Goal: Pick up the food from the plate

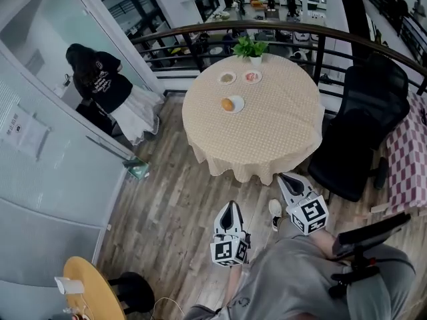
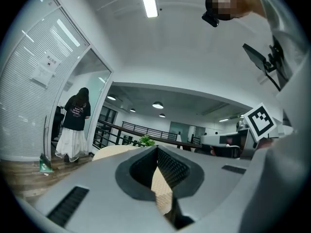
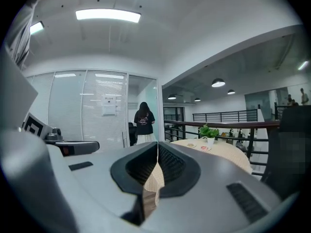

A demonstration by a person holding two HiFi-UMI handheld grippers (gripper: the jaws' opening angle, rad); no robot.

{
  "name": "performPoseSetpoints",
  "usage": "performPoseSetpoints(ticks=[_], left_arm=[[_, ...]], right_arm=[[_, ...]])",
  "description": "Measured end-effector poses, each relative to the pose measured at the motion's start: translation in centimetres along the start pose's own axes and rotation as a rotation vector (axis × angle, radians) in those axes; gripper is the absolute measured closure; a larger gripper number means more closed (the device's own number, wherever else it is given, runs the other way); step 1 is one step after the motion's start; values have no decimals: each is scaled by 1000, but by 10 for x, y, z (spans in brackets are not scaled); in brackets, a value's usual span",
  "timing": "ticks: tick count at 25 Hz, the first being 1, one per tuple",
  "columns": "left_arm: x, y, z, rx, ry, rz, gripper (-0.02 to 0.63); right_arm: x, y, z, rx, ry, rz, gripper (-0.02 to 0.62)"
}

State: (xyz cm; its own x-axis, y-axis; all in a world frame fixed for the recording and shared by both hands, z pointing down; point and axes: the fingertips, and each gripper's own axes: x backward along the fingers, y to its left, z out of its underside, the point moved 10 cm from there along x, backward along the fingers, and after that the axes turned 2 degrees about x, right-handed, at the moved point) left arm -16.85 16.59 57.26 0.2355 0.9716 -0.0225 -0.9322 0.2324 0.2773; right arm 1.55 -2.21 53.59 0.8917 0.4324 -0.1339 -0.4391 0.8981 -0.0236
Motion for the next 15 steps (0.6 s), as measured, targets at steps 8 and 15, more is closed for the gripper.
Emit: performPoseSetpoints(ticks=[8,15], left_arm=[[-121,26,-28,95,7,-55,597],[-210,32,-48,41,-12,-72,597]], right_arm=[[-105,-89,-21,-37,-14,-23,580],[-171,-162,-30,-65,-26,-24,580]])
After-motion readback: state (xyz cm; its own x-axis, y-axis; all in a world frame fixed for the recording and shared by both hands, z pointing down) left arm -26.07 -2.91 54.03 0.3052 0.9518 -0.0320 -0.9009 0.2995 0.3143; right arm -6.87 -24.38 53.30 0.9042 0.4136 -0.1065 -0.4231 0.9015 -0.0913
